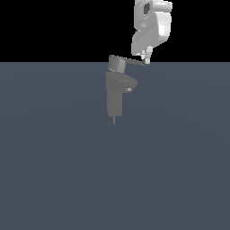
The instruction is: Turn on the faucet by rotating a designated handle.
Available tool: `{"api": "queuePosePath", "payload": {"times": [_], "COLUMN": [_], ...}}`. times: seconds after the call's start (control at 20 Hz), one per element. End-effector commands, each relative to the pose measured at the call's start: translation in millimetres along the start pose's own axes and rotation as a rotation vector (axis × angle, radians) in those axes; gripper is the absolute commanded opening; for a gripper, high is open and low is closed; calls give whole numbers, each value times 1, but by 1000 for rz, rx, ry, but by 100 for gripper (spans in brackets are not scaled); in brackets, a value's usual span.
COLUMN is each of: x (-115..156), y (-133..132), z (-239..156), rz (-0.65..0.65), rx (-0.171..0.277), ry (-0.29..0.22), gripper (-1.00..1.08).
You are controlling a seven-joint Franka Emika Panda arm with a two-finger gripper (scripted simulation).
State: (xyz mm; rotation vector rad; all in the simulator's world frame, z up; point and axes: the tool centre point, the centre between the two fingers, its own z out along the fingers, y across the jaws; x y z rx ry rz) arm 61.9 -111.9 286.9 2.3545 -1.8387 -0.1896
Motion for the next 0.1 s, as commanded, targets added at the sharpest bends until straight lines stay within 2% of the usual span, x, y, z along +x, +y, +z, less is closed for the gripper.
{"api": "queuePosePath", "payload": {"times": [0.0,0.05], "x": [16,16], "y": [-1,-1], "z": [3,3], "rz": [17,17], "rx": [-3,-3], "ry": [2,2], "gripper": [-100,-100]}}
